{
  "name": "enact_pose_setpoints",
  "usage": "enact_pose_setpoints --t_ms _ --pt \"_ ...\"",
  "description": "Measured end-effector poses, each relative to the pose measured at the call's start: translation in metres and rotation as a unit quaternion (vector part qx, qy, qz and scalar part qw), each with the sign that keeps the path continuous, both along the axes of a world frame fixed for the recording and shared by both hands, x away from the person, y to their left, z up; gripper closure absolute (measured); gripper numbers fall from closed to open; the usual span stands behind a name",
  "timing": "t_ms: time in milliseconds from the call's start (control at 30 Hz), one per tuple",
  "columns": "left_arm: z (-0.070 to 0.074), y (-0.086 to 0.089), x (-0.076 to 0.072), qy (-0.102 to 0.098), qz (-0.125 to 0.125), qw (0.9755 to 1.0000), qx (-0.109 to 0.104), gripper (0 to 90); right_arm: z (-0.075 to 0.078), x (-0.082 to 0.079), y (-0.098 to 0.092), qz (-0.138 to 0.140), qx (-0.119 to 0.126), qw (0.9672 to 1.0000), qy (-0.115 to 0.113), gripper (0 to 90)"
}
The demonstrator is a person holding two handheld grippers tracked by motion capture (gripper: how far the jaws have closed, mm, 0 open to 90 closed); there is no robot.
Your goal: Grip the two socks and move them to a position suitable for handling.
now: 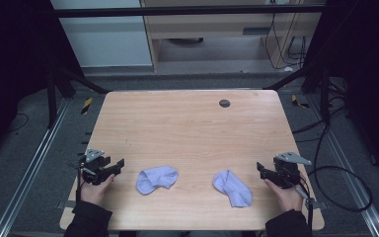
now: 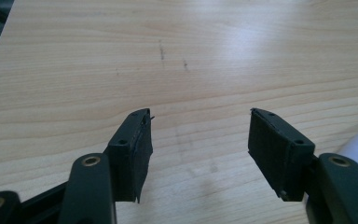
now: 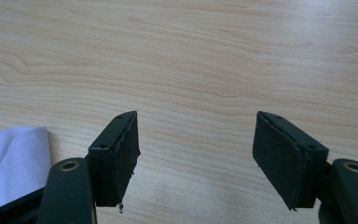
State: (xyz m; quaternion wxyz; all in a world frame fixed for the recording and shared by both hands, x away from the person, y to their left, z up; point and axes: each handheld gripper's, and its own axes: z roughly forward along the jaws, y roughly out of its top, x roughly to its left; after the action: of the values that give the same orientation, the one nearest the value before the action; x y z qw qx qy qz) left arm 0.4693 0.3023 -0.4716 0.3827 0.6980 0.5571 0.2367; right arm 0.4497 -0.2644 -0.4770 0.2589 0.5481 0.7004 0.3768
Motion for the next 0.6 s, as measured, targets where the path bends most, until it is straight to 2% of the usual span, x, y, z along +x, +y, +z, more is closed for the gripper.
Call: enact_pose_setpoints --t_ms 167,367,500,600 --pt "0.007 -0.014 -0.009 -0.01 -0.021 0.9997 -0.006 38.8 0.006 -0.006 0.007 0.015 0.004 0.9998 -0.009 31.5" --pt "0.012 -0.033 -0.015 -0.013 -0.052 0.9986 0.0 37.5 0.011 -0.011 0.02 0.039 0.002 0.9992 -0.008 32.9" --pt "0.016 -0.045 -0.018 -0.019 -0.067 0.9976 0.001 36.3 0.017 -0.014 0.028 0.053 0.009 0.9985 -0.013 33.7" --pt "0.016 -0.049 -0.018 -0.018 -0.075 0.997 -0.004 35.4 0.018 -0.015 0.033 0.072 0.03 0.9969 -0.008 31.8"
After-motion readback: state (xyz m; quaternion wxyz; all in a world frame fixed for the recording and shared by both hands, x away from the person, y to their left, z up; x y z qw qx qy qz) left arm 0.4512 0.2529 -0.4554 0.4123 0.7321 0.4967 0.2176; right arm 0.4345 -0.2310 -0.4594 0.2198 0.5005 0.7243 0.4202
